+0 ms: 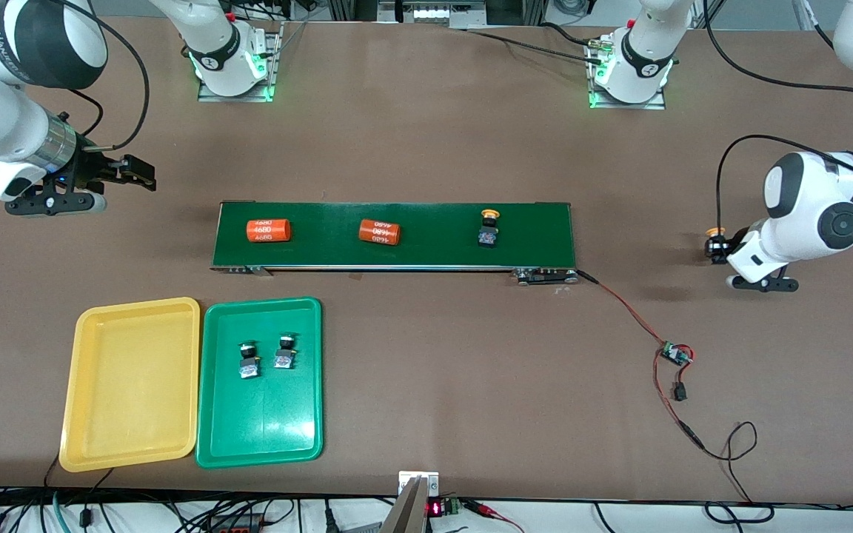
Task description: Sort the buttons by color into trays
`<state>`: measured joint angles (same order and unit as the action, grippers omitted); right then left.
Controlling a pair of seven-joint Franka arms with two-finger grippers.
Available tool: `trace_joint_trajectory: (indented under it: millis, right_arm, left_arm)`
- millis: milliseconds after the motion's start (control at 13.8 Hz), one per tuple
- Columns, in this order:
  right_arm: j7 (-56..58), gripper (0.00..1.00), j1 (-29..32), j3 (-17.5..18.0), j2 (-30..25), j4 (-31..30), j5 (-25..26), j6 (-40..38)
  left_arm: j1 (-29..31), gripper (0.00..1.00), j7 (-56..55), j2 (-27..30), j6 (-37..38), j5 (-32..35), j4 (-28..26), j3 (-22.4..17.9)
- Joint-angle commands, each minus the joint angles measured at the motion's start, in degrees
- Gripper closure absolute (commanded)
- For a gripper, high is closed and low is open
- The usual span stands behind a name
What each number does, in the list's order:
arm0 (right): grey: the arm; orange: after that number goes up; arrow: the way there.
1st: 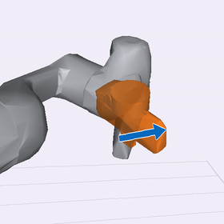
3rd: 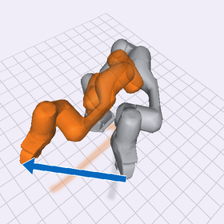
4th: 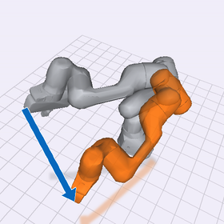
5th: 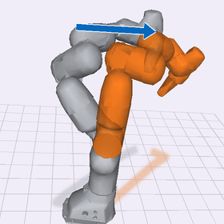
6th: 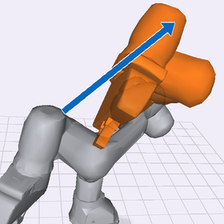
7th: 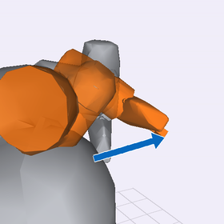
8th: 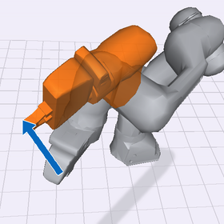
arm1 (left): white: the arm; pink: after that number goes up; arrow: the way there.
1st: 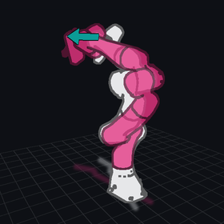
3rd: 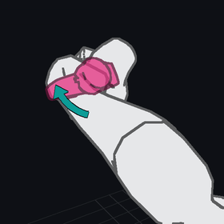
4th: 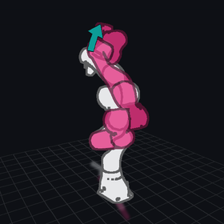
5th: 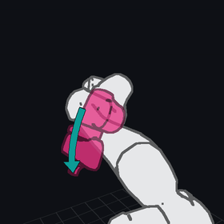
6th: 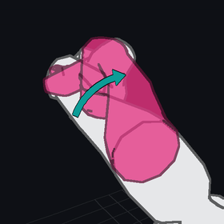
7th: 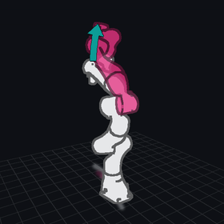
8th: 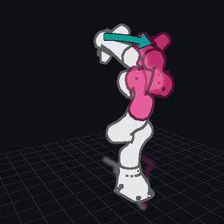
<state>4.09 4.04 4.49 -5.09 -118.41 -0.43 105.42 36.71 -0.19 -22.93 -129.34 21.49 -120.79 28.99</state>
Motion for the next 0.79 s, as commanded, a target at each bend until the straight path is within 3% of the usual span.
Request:
trace_joint_trajectory:
  millis: [0,289,578,722]
  right_arm:
    - [-0.1,0.0,-0.3,0.0,-1.3,-1.3,-1.1,0.8]
    - [-1.3,0.0,-1.1,0.0,-1.2,-1.2,-1.1,1.0]
    - [-5.0,0.0,-3.9,0.1,-0.9,-1.1,-1.1,1.2]
    - [-7.0,0.0,-5.3,0.2,-0.4,-1.0,-1.1,1.9]
  left_arm:
    - [-4.3,1.0,0.3,3.5,1.6,0.4,0.4,2.8]
    - [-11.2,1.0,-0.2,3.9,2.1,-3.5,2.7,5.5]
    - [-20.2,1.0,-5.5,3.6,2.1,-18.6,3.7,5.5]
    - [-23.9,1.0,-9.3,3.4,2.1,-19.0,3.7,5.5]
